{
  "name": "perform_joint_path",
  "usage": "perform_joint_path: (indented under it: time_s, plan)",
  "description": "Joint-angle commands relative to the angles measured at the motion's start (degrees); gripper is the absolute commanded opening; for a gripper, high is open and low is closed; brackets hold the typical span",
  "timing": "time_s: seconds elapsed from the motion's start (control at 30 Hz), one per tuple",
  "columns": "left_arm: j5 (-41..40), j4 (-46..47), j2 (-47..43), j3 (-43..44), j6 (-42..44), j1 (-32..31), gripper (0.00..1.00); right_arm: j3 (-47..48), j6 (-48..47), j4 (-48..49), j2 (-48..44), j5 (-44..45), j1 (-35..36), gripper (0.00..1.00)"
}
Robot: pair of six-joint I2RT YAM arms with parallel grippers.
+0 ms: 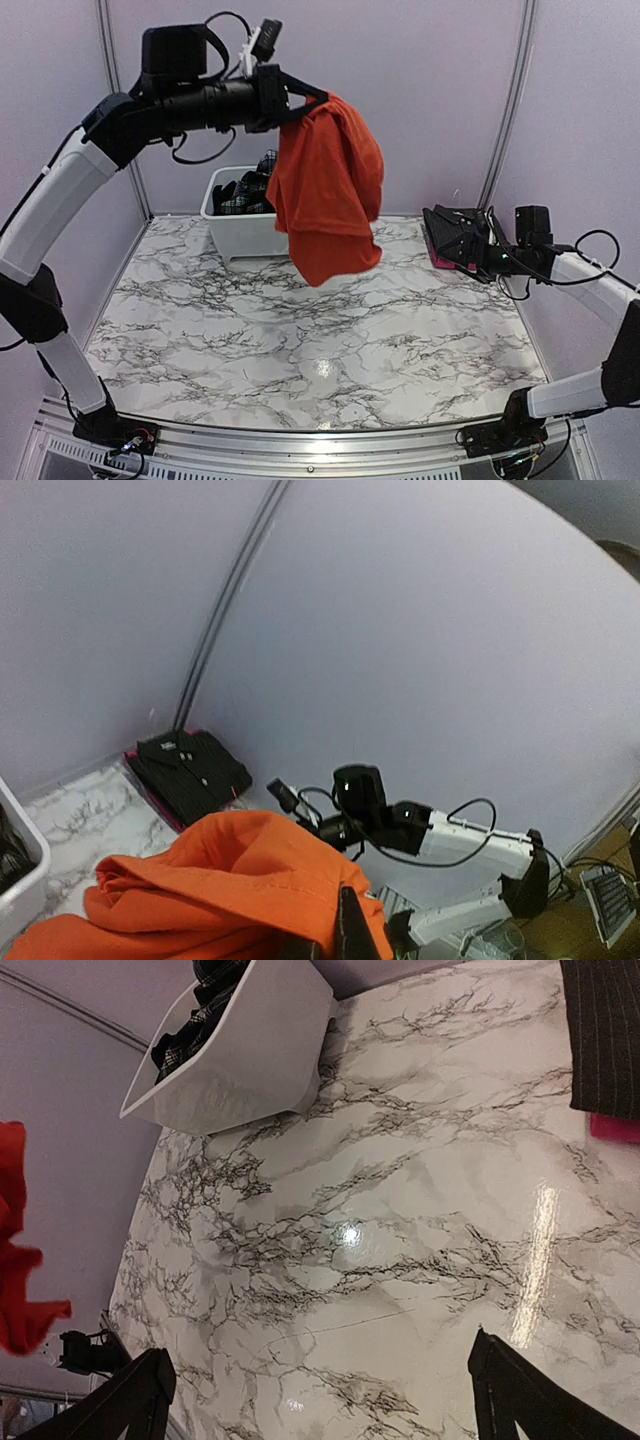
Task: Fold and stack the mixed laundry pile
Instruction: Place the crumpled T-shirt at the center of the board.
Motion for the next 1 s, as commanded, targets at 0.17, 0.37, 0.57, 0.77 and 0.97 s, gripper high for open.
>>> perform_joint_path:
  time_s: [0.17, 0.37, 0.57, 0.77, 0.97]
  plan:
    - [-31.63, -3.13, -27.43, -54.58, -9.41, 7.64, 0.73, -1.13, -3.51, -6.72, -9.1, -0.79, 0.66, 0.98]
    - [-32.53, -7.71, -42.65, -72.75, -8.77, 9.87, 0.99, -6.85, -0.72, -9.79, -17.84, 2.14, 7.54, 0.98]
    - [-22.88, -5.25, -43.58, -80.98, -5.3, 0.09, 0.98, -10.39, 2.1, -15.34, -24.22, 5.46, 13.1, 0.92]
    - [-24.21, 1.64, -36.74, -87.2, -9.71, -13.55, 0.83, -14.18, 3.3, -14.97, -23.59, 8.77, 18.56, 0.88]
    - [-22.1, 13.63, -24.4, -87.5, -14.64, -17.92, 0.76, -14.27, 4.64, -8.46, -15.52, 12.56, 26.08, 0.88]
